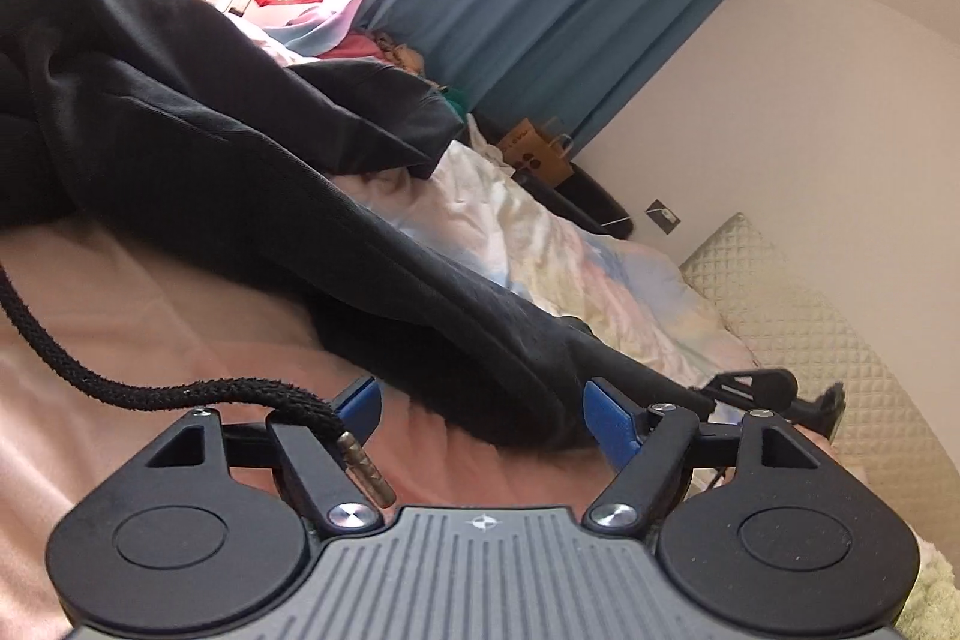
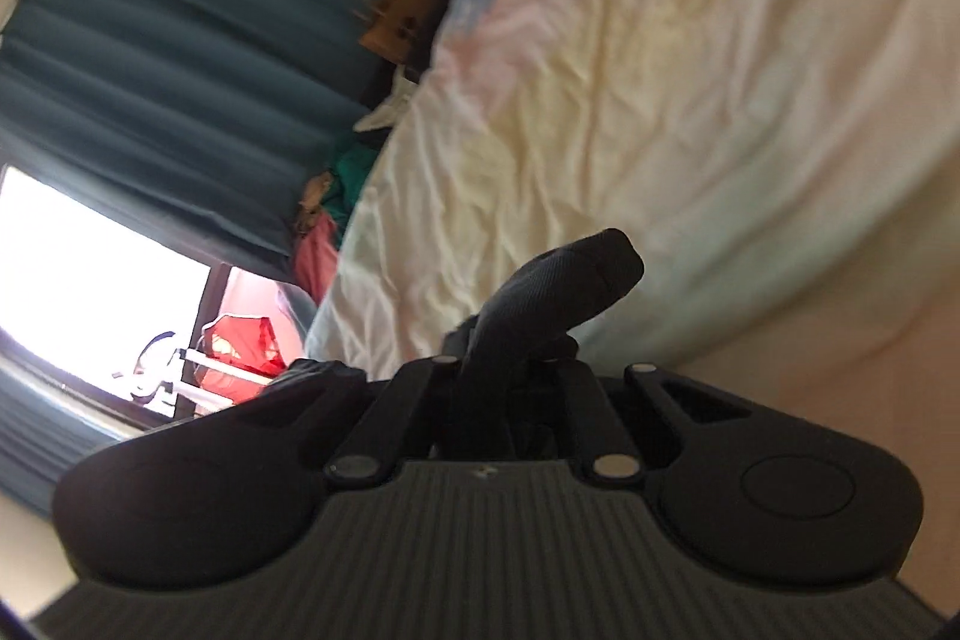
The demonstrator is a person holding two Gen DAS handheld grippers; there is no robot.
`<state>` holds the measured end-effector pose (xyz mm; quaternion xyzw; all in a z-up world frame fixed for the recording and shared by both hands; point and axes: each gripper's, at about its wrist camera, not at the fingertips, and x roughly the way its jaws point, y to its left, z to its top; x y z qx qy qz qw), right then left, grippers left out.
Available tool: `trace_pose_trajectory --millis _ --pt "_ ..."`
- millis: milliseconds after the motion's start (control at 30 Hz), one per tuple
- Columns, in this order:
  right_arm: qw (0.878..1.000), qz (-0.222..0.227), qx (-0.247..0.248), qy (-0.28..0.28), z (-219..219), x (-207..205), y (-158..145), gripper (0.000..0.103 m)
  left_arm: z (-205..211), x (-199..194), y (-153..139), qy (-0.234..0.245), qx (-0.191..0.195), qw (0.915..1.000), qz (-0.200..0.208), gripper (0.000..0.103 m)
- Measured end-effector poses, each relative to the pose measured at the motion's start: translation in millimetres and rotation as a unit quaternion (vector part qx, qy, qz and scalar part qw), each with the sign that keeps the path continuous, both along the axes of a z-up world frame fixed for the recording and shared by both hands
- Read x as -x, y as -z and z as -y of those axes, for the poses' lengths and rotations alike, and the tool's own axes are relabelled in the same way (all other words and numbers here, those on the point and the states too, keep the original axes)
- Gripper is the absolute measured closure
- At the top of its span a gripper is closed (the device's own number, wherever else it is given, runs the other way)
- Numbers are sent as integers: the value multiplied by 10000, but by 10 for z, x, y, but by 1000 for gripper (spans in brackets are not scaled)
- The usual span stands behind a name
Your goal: Fold clothes
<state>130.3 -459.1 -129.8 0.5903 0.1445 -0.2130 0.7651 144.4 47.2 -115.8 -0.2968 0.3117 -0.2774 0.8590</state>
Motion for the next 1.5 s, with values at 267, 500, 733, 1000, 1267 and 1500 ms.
trace_pose_trajectory --millis 267,500,733,1000,1267,1500 --pt "9958 -160 -874 219 -123 130 181 93 -666 -39 158 -1079 651 9839 -1266 23" --pt "9946 -154 -1024 -1 -129 99 148 49 -1879 302 600 -3262 2865 8694 -2360 13" --pt "9988 -328 -319 -171 -180 -18 53 54 -2258 66 778 -3876 3794 8126 -2132 35" --pt "9978 -89 653 -23 -300 -5 -216 95 -2410 27 381 -4038 2659 8548 -1887 89" --pt "9662 1120 2199 741 -554 313 -1178 95 -2644 466 -349 -4488 2278 8639 -209 92" --pt "9730 -261 2286 179 -186 -848 -1338 94 -2811 534 -396 -4823 2116 8500 -152 90"
